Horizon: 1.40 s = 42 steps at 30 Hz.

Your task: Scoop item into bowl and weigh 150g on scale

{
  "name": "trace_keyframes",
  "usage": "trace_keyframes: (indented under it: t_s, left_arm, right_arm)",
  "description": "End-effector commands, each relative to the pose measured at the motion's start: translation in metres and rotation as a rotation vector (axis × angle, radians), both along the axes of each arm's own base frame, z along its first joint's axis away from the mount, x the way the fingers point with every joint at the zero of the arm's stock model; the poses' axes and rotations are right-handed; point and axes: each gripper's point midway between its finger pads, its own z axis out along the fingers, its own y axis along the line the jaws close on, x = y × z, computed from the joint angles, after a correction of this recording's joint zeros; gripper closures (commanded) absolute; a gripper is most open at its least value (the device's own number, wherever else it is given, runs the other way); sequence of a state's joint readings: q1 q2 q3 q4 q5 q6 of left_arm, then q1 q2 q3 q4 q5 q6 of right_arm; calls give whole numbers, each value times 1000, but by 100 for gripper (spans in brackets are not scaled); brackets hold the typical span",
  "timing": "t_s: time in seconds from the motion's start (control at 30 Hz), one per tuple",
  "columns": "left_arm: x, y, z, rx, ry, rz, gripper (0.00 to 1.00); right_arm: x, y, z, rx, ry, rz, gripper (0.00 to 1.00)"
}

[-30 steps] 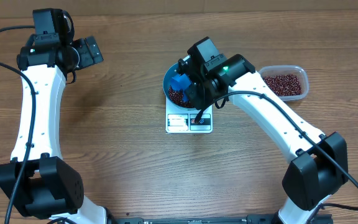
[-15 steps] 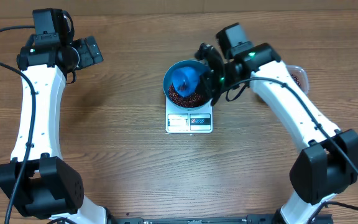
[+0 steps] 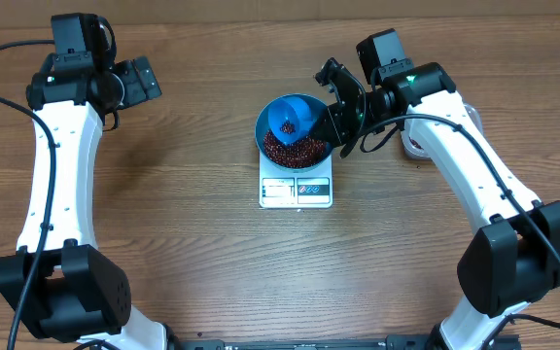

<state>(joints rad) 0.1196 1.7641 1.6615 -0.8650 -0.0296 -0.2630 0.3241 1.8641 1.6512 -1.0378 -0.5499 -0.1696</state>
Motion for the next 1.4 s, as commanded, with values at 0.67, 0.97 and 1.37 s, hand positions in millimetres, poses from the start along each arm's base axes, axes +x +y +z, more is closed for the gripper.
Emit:
trace_keyframes:
  t_s: [0.67, 0.97, 1.37]
  left_arm:
    - [3, -4, -1, -5, 0, -8, 0]
    - [3, -4, -1, -5, 0, -8, 0]
    - [3, -4, -1, -5, 0, -8, 0]
  right_arm:
    - [24, -28, 46, -253, -247, 59, 96]
    - [18, -16, 39, -452, -346, 139, 96]
    - [21, -14, 41, -453, -350, 101, 96]
